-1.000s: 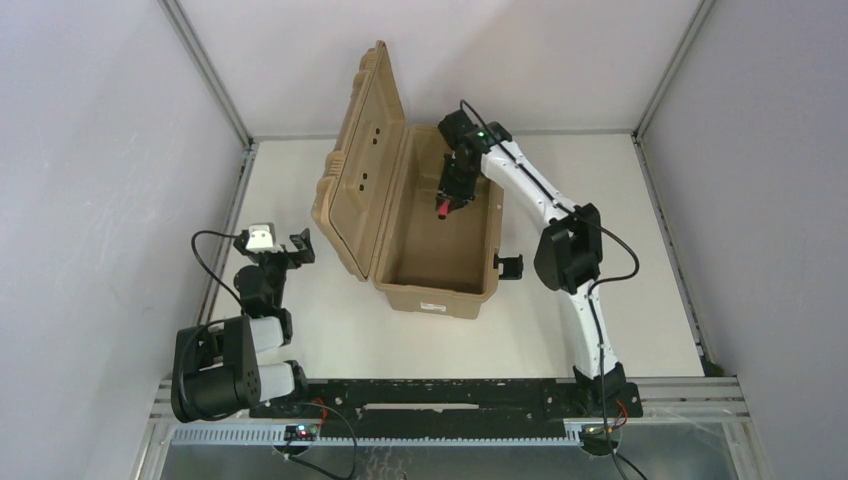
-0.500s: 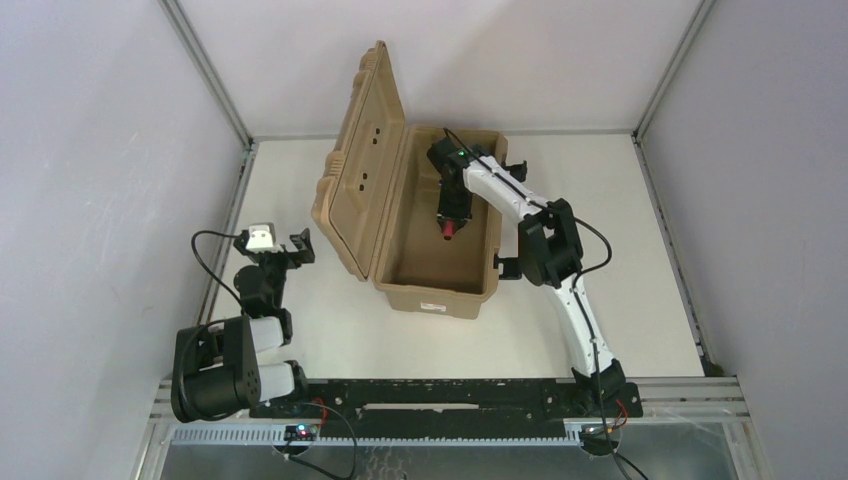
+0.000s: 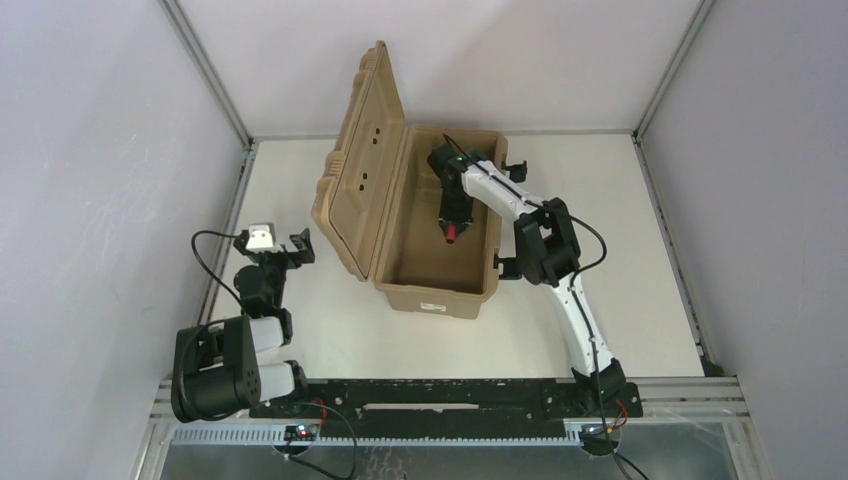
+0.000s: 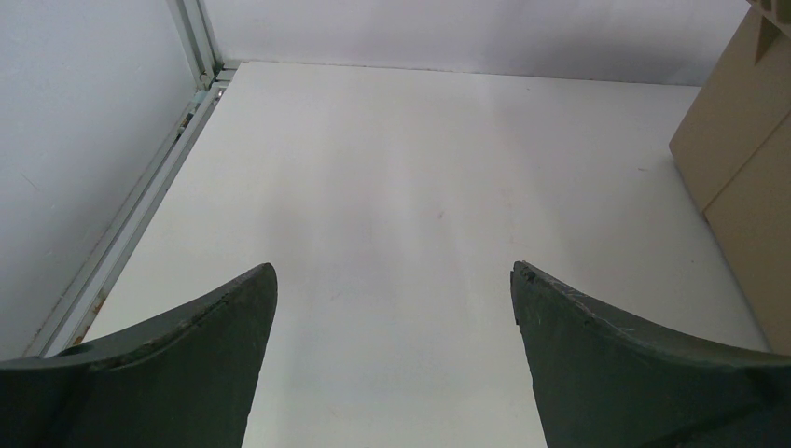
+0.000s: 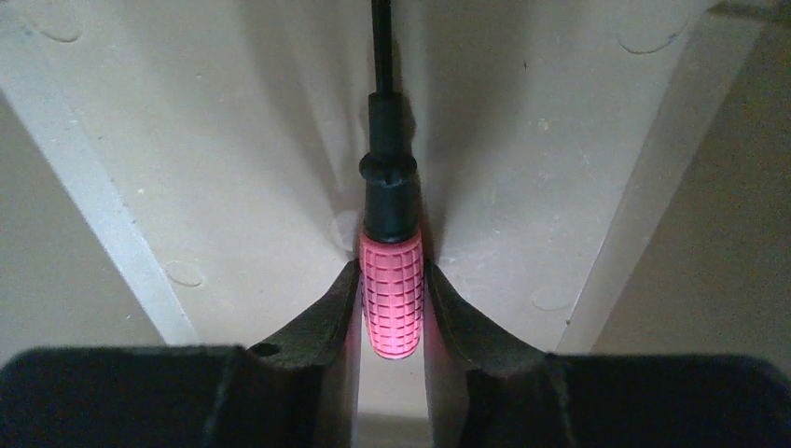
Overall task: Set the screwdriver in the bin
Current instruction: Place the screwdriver in the bin.
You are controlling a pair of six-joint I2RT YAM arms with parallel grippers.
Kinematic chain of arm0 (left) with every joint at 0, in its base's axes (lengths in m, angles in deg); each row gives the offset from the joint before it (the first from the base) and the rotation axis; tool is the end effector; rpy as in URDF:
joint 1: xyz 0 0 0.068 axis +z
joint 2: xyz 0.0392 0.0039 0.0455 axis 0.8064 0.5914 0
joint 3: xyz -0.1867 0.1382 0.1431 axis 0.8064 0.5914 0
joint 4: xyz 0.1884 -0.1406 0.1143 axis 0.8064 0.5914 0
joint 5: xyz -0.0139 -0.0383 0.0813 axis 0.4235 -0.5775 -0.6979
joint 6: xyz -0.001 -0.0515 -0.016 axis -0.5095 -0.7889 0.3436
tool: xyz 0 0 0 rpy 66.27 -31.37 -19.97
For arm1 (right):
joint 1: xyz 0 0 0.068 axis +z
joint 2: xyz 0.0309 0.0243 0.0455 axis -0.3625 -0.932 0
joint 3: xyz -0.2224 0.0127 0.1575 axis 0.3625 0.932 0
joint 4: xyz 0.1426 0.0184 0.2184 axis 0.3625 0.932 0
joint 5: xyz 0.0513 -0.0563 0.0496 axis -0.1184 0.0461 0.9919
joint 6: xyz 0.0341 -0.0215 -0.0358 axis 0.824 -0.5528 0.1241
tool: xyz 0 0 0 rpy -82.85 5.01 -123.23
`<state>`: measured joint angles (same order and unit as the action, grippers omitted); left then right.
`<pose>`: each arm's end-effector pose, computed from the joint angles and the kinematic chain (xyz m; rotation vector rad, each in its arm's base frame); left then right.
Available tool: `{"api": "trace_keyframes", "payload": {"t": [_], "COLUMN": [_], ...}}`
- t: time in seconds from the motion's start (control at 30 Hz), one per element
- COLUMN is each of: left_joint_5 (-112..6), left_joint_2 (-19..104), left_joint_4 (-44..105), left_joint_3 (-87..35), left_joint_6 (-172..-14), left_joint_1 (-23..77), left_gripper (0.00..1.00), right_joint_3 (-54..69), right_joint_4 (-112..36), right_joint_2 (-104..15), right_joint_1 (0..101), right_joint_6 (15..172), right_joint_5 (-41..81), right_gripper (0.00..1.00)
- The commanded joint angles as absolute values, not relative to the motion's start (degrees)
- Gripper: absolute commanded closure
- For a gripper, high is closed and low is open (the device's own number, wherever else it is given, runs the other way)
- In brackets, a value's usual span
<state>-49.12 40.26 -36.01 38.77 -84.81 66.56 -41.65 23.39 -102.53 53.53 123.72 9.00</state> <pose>0.2035 0.0386 0.1723 -0.0421 1.5239 -0.0275 0.4210 0.2634 0.1755 0.1350 2.9146 0.1167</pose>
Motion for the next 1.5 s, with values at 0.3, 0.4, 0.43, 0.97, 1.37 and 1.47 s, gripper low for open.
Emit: {"api": "trace_keyframes", "payload": {"t": [0.3, 0.4, 0.43, 0.97, 1.37, 1.47], "left_joint_5": [-48.76, -48.76, -48.77, -48.64, -48.76, -48.86], "left_joint_2": [39.94, 40.02, 39.96, 40.04, 40.12, 40.12], "left_joint_4": [-38.39, -38.38, -38.41, -38.39, -38.58, -38.64], "left_joint_3": [39.64, 39.61, 39.62, 39.61, 39.62, 39.61], "left_joint_6": [-85.38, -85.45, -85.45, -85.49, -85.54, -85.46], "left_joint_1": [66.66, 66.73, 66.84, 66.77, 66.69, 66.62], "left_gripper": [0.00, 0.00, 0.00, 0.00, 0.00, 0.00], "right_joint_3": [-41.82, -41.93, -42.01, -50.74, -56.91, -56.91], "right_joint_4": [21.94, 21.95, 21.95, 22.54, 19.55, 18.31], "right_joint_2": [-103.80, -102.61, -102.09, -93.55, -86.79, -84.34], "right_joint_1": [52.54, 52.54, 52.54, 52.98, 52.72, 52.02], "right_joint_6": [123.32, 123.06, 122.97, 118.17, 110.00, 106.68], "right_joint_5": [10.84, 10.99, 11.01, 9.29, 4.42, 2.91], "right_gripper": [0.60, 0.50, 0.48, 0.28, 0.00, 0.00]}}
